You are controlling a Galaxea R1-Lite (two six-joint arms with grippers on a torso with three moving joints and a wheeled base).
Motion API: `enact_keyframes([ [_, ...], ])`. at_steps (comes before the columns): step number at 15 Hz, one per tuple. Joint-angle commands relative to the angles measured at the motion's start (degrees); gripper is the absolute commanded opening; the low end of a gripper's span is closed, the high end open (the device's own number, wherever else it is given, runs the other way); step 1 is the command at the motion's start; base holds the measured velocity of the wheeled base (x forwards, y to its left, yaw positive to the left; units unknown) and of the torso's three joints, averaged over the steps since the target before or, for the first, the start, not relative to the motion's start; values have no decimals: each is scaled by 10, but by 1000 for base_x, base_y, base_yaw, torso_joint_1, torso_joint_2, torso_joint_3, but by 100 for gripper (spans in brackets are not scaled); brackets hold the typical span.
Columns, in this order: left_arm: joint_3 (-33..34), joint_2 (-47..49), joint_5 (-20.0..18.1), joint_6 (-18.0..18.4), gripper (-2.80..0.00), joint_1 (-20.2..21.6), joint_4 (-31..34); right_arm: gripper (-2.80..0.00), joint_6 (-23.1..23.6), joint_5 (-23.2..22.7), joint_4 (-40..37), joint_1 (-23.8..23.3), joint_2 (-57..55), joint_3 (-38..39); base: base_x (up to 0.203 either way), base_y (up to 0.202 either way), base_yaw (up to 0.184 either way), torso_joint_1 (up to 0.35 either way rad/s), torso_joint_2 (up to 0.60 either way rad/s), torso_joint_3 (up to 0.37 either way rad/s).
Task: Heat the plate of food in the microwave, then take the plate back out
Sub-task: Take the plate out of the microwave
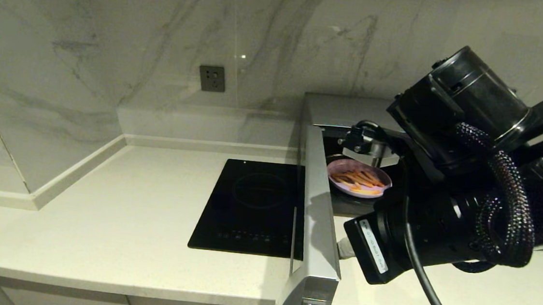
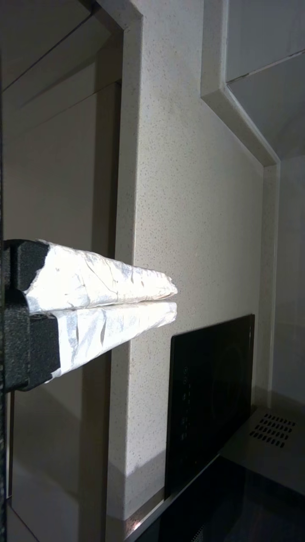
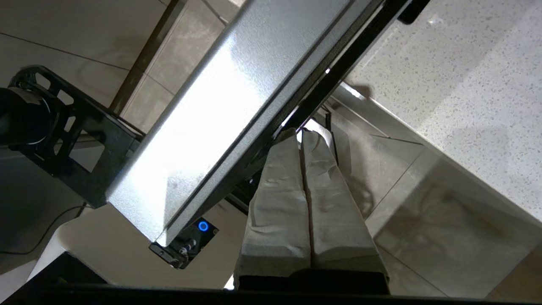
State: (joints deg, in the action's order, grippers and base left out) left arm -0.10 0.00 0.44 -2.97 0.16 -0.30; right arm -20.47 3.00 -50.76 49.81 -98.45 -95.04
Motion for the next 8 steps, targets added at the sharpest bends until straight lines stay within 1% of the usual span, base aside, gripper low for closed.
enact_keyframes([
  [1, 0, 0, 0, 0, -280, 0, 0, -280, -12, 1, -3, 0, 2, 3, 0, 0, 0, 0, 0, 0],
  [3, 0, 0, 1, -1, -280, 0, 0, -280, -27, 9, -3, -1, 5, 7, 0, 0, 0, 0, 0, 0],
  [4, 0, 0, 0, 0, -280, 0, 0, -280, -30, 35, -3, -4, 6, 12, 0, 0, 0, 0, 0, 0],
  [5, 0, 0, 0, -1, -280, 0, 0, -280, -42, 68, -2, -16, 6, 15, 0, 0, 0, 0, 0, 0],
  [6, 0, 0, 0, 0, -280, 0, 0, -280, -87, 97, 4, -34, 3, 13, 0, 0, 0, 0, 0, 0],
  [7, 0, 0, 1, -1, -280, 0, 0, -280, -147, 133, 25, -59, -1, 14, 0, 0, 0, 0, 0, 0],
  [8, 0, 0, 0, 0, -280, 0, 0, -280, -192, 167, 45, -89, -4, 15, 0, 0, 0, 0, 0, 0],
])
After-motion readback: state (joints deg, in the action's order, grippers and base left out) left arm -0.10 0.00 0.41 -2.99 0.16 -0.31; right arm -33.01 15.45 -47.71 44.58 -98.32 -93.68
